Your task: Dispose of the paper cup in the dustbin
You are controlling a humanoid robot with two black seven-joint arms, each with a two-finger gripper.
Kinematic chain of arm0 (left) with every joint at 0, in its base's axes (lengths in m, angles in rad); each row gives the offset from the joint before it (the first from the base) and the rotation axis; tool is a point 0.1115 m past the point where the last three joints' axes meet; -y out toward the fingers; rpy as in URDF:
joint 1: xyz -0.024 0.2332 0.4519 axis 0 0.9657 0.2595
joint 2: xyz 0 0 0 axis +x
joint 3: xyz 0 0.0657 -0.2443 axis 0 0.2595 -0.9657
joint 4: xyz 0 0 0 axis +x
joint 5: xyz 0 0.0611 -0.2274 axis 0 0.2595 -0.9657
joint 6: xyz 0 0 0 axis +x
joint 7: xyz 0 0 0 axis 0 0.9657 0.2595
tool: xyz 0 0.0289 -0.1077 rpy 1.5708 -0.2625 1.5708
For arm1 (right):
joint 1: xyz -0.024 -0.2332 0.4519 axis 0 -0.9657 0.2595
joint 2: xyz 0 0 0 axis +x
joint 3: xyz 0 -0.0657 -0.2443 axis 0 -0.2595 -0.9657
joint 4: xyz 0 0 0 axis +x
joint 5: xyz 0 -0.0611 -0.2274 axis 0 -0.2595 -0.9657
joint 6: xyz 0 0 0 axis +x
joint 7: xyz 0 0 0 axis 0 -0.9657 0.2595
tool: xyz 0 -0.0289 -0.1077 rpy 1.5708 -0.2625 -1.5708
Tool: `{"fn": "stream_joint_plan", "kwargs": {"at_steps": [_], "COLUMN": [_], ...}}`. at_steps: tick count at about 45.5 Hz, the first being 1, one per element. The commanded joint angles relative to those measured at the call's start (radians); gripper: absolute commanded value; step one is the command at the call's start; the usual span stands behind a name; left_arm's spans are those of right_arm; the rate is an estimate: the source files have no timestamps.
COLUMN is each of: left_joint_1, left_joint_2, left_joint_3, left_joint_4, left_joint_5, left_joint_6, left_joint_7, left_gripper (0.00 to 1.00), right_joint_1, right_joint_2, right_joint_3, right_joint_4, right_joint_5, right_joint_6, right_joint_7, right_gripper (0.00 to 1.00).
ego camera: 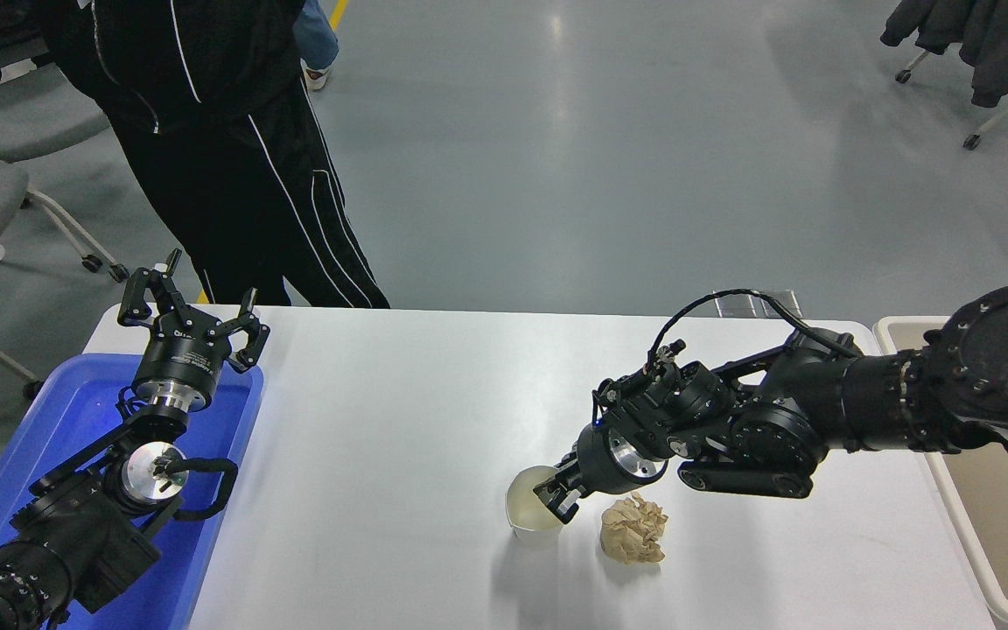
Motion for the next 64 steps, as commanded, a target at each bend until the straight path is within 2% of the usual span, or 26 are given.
{"fn": "stream_joint_plan", "kwargs": {"at_steps": [1, 10, 16, 39, 50, 64], "left_joint_1": [0.000, 0.000, 0.000, 0.000, 0.000, 0.000], "left_joint_2": [0.000, 0.000, 0.000, 0.000, 0.000, 0.000], "left_joint_3": [0.001, -0.001, 0.001, -0.001, 0.001, -0.001], "left_joint_4": [0.000, 0.000, 0.000, 0.000, 0.000, 0.000], "left_joint_5": [0.000, 0.000, 0.000, 0.000, 0.000, 0.000], "left_joint_6": [0.000, 0.000, 0.000, 0.000, 0.000, 0.000], "left_joint_7": [0.000, 0.000, 0.000, 0.000, 0.000, 0.000], "left_gripper": [1.00, 1.00, 1.00, 1.00, 1.00, 1.00], "right_joint_1": [0.008, 0.025, 0.100, 0.560, 0.609, 0.613], "right_joint_2": [0.000, -0.003, -0.020, -0.210, -0.250, -0.307], "right_joint_3": [-0.003, -0.002, 0.000, 0.008, 0.066, 0.087], "right_joint_4": [-0.001, 0.009, 0.042, 0.322, 0.332, 0.315], "right_joint_5": [0.005, 0.014, 0.062, 0.194, 0.194, 0.194], "right_joint_6": [0.002, 0.003, 0.034, 0.137, 0.204, 0.207], "right_joint_7": [0.011, 0.025, 0.027, 0.028, 0.027, 0.028], "right_gripper": [0.00, 0.00, 0.00, 0.00, 0.00, 0.00]}}
